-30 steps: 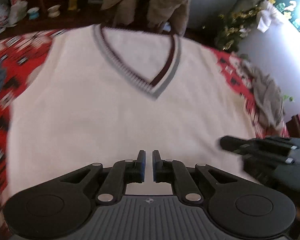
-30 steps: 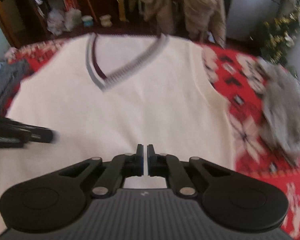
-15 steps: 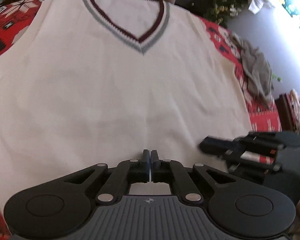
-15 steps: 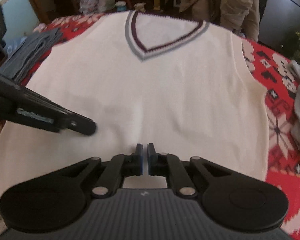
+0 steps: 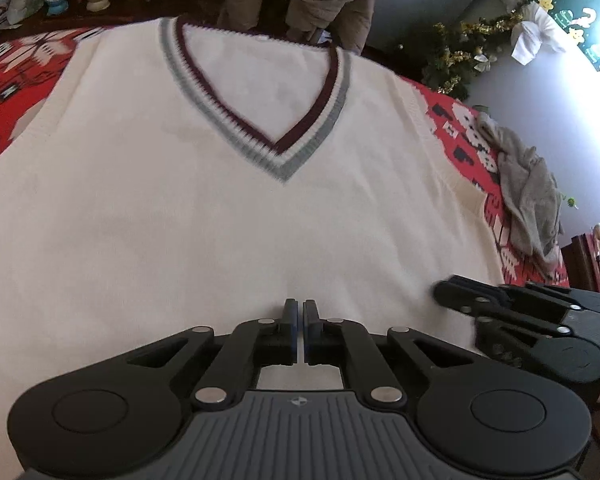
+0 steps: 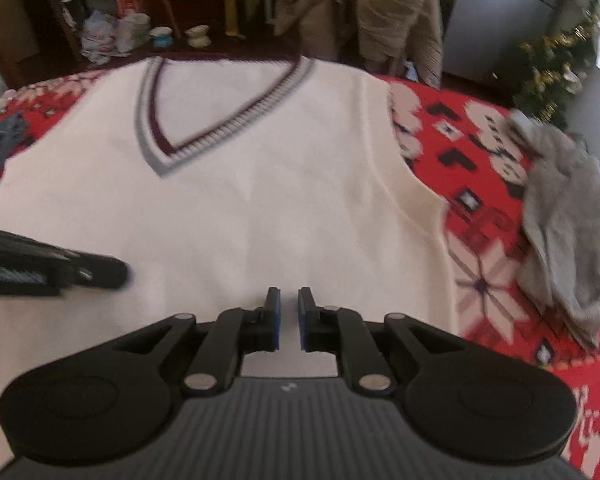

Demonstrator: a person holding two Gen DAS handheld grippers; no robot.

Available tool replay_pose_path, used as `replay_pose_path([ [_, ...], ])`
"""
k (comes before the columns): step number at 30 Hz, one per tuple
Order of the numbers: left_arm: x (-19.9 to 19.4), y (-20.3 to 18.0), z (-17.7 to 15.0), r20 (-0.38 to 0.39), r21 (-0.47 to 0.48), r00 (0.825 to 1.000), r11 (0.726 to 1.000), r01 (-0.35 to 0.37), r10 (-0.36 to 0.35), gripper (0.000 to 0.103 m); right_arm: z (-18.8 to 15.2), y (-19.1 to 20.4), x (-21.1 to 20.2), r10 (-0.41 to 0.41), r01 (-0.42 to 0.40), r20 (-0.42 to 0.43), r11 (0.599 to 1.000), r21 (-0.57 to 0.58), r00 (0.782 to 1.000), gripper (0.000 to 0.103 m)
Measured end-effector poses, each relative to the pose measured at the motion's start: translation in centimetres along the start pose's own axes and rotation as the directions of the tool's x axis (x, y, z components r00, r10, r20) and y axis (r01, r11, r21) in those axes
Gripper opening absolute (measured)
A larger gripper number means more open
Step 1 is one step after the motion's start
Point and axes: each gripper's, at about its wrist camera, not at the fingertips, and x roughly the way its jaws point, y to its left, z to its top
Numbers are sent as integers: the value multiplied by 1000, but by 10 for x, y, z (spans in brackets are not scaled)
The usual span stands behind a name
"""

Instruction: Fold clothes

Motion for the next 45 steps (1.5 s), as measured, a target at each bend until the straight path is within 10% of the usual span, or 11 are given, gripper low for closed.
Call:
replay_pose_path([
  [19,-75,62,-86,-166,-9,967,980,-199,195,2,-96,-67,-66,-97,114,-193,990,82,976,17],
  [32,-82,65,-101,-20,-20,986,986,-168,167,6,-47,-5,-58,18,-18,11,999,-45,1000,17],
  [45,-85,58,-143,197,113,970,980,-165,141,7,-100,-10,-54,91,-87,74,995,-53,993,20],
])
